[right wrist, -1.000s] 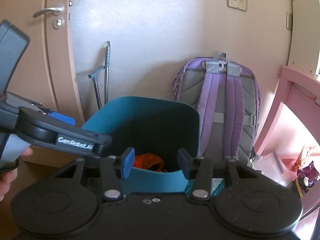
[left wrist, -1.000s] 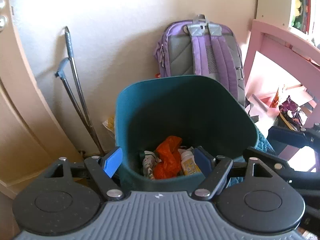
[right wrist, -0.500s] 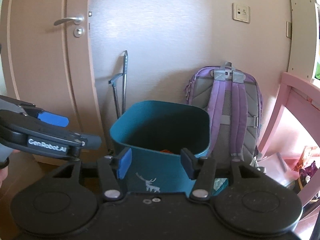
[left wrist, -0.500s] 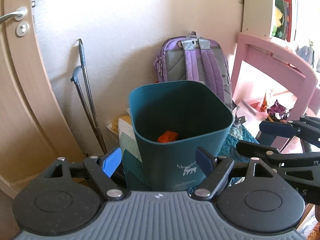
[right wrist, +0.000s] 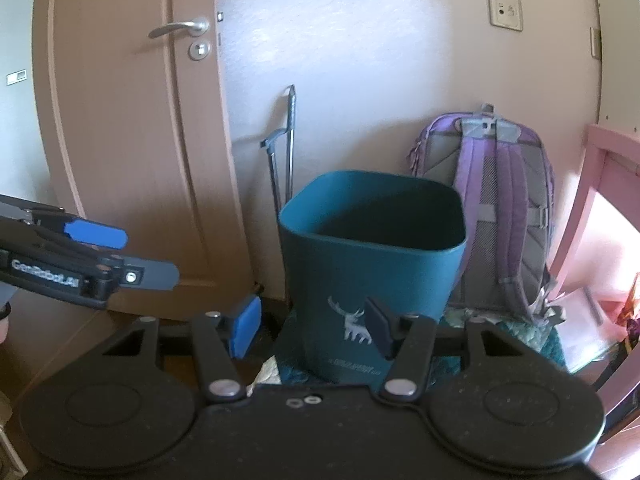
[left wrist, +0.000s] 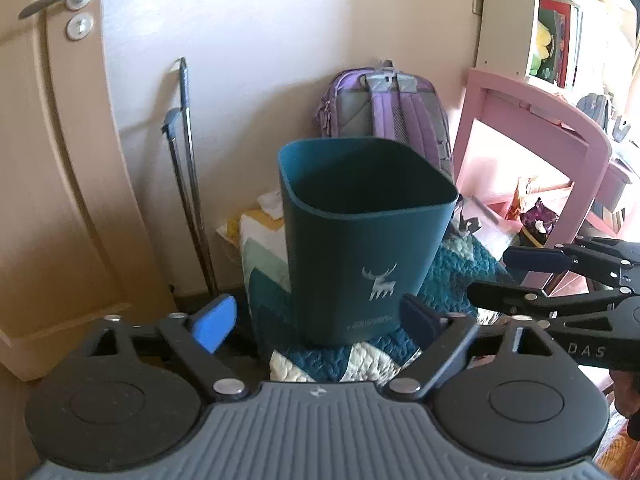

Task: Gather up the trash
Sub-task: 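Withdraw both tools from the bin and lower them to the floor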

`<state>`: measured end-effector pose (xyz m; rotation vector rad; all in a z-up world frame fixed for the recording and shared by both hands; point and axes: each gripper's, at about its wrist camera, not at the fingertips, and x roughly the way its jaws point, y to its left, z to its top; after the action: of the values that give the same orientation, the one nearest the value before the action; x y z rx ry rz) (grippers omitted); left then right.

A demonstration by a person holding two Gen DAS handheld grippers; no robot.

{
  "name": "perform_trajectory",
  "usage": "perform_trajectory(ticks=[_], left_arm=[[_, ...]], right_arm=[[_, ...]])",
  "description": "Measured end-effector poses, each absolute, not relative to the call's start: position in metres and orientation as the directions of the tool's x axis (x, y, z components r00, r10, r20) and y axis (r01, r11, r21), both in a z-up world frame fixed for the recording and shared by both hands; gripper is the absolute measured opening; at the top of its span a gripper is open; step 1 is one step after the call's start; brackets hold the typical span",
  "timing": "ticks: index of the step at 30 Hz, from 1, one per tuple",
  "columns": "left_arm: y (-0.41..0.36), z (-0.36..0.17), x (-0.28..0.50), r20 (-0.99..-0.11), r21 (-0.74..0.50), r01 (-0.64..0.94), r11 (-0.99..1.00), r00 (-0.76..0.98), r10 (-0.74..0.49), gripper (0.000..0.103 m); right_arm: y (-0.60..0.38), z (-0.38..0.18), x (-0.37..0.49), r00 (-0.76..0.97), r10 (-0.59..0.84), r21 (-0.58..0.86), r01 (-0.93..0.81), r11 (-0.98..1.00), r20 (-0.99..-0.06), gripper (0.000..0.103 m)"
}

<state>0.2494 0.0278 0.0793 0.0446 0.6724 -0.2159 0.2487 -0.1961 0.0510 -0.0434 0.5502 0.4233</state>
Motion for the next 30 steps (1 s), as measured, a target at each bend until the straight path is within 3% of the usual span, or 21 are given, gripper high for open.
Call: perform_trajectory(ticks=[5,14,25,30], left_arm=[[0.044,0.050,0.231,-0.627,-0.019,0.194,0.981,0.762,-0.163,0.101],[0.079,-0.036,0.235,-0.713,-0.039,0.184,0.982,0.684,-0.156,0.101],[0.128,-0.165,0.268,-0.830,-0.085,0.143,0.986,0.538,-0.150,0.101],[0.130,-0.242,0.282,-0.886,-0.019,0.225,0.974,0.447,-0.121,0.101]], right_arm=[[-0.189,0.020,0.243,0.734,0.411,0.120,-0.416,0.901,-0.541,0.058],[-0.162,-0.060,0.249,0.644,0.411,0.144,-0.425,0.894,-0.645,0.058],[-0.135,-0.189,0.267,0.499,0.337,0.127,-0.406,0.905,-0.799,0.058],[-0.122,-0.259,0.277,0.389,0.298,0.113,-0.431,0.895,-0.872,0.058]])
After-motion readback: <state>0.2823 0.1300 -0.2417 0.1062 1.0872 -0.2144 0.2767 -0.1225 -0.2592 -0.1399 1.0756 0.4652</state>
